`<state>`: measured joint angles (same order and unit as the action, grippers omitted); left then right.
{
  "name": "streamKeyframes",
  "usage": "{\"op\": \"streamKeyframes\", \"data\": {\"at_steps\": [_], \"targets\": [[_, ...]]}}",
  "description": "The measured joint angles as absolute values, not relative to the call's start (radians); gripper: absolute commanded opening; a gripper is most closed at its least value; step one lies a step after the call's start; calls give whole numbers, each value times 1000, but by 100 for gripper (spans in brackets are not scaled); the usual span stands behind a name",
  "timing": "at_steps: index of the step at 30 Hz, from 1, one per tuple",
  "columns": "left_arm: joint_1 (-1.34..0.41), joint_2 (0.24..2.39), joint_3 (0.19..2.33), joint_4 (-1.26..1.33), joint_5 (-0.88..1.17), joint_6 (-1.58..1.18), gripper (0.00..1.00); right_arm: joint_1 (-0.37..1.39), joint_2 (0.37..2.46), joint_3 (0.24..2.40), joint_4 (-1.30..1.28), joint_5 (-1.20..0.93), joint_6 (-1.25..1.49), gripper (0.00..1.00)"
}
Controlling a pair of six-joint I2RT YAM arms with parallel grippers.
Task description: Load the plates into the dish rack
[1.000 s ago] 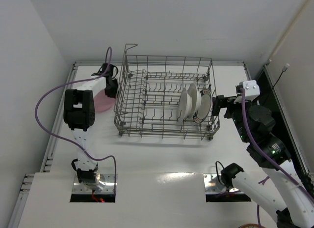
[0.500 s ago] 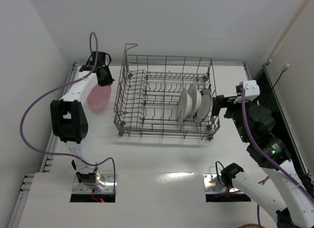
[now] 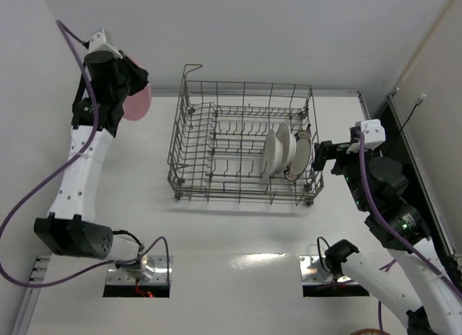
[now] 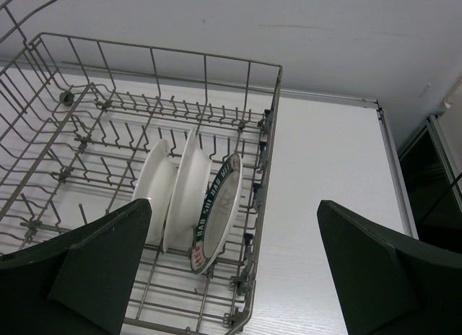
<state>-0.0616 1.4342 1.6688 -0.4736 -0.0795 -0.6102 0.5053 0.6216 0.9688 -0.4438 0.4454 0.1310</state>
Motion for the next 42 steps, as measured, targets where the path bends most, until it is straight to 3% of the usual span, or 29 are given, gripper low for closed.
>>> {"op": "streamKeyframes", "data": {"at_steps": [11,18,27,42], "targets": [[-218,1343,1665,-141,236,-824,0,505,614,969,-450,453,131,99],[-394,1446,1644,81,460,-1003,0,505,614,969,-451,465,131,99],[-474,1625,1590,266,695,-1154,0,505,614,969,-451,471,131,99],[-500,1639,1174,471,796,-1269,0,505,614,969,-451,471,131,99]]}}
